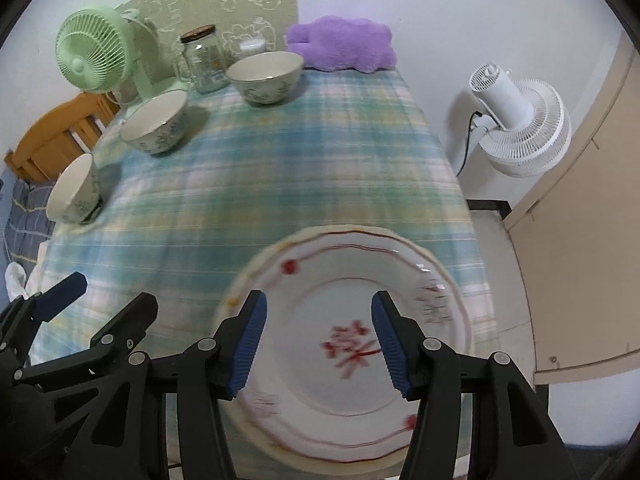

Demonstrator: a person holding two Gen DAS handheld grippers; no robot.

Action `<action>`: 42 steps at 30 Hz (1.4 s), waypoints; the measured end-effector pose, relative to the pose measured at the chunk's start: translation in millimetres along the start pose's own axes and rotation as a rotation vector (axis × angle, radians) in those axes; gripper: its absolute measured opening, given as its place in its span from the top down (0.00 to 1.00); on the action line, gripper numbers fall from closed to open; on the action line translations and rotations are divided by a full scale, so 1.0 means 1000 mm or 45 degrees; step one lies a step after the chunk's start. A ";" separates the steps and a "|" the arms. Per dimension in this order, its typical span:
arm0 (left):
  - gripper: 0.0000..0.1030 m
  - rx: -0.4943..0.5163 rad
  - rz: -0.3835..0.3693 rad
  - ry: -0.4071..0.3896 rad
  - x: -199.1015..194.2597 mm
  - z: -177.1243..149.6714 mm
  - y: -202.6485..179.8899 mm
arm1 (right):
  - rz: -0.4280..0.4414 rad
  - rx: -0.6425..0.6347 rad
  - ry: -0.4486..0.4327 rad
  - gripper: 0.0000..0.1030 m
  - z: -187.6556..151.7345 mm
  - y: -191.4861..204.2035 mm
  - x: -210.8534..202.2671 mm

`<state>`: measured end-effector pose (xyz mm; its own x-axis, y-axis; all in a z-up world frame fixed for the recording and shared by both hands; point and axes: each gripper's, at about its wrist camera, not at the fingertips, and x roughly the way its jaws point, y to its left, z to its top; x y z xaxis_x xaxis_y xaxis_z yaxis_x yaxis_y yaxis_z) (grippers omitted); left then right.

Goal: Organize plates and bowls
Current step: 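Open both tools and withdraw them from the plate stack, then move both tools toward the large grey-green bowl by the bed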

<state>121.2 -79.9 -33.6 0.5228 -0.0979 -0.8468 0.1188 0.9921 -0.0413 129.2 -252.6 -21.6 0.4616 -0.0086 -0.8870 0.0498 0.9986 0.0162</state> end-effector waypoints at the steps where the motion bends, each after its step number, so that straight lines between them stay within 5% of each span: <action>1: 0.19 -0.002 -0.004 -0.001 -0.001 0.000 0.009 | -0.007 0.000 0.004 0.43 0.001 0.010 0.000; 16: 0.19 0.011 -0.008 -0.042 -0.003 0.023 0.129 | 0.002 0.037 -0.051 0.42 0.013 0.130 0.001; 32: 0.21 -0.090 0.073 -0.110 0.025 0.081 0.234 | 0.086 0.029 -0.111 0.42 0.082 0.237 0.028; 42: 0.29 -0.071 0.132 -0.064 0.072 0.098 0.270 | 0.103 -0.005 -0.101 0.42 0.120 0.282 0.072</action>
<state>274.0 172.7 -53.8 0.5719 0.0026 -0.8203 0.0155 0.9998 0.0140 282.8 21.8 -25.6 0.5328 0.0680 -0.8435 0.0064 0.9964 0.0844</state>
